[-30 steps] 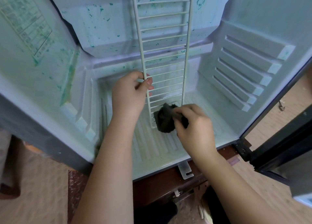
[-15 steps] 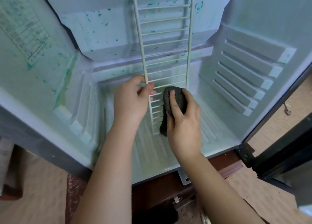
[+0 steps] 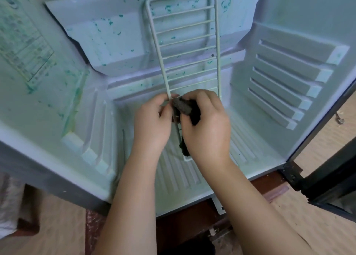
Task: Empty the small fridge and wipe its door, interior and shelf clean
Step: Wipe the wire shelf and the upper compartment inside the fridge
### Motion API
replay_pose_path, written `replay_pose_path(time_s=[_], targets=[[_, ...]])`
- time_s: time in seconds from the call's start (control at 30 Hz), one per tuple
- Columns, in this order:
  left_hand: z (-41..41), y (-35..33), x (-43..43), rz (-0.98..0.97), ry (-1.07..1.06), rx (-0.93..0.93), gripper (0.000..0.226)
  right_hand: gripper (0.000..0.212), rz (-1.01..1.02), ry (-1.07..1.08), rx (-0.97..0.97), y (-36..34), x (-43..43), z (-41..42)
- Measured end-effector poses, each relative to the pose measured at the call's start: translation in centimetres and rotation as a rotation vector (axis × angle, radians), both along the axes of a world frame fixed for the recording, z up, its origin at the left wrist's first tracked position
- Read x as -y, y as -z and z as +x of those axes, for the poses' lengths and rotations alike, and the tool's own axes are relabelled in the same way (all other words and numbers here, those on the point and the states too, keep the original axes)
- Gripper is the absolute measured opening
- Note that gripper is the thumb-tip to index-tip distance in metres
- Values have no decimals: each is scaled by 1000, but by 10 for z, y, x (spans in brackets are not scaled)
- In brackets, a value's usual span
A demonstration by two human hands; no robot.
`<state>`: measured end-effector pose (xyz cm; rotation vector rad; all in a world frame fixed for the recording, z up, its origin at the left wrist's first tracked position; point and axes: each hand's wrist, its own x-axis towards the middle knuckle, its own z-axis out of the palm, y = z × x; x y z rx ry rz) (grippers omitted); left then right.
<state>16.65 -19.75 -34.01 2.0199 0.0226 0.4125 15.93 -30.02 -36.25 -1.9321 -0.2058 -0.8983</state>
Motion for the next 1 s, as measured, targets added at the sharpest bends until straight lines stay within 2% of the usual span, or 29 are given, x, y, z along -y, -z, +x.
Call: replay_pose_path(time_s=[0.13,0.23,0.3,0.43,0.57,0.77,1.0], targets=[[0,-1,-3,2,13,-13,38,27,-78,-77,-12,5,-1,-4],[2,2,-4,-44,-12,-36,19,24,-206,60,1,7,7,-4],[1,2,-3,-65,-20,-30,9,23,-211,102,-13,3,10,-2],[0,0,-2,-74,-20,-23,17,20,-106,67,-80,-12,13,-1],[-2,-4,0,-133,9,-32,14,17,-16,172,-56,-14,24,7],[-2,-3,0,-72,25,-29,27,22,-109,154,-7,7,5,3],[1,-4,-4,4,30,-19,25,21,-210,27,75,3,-7,1]])
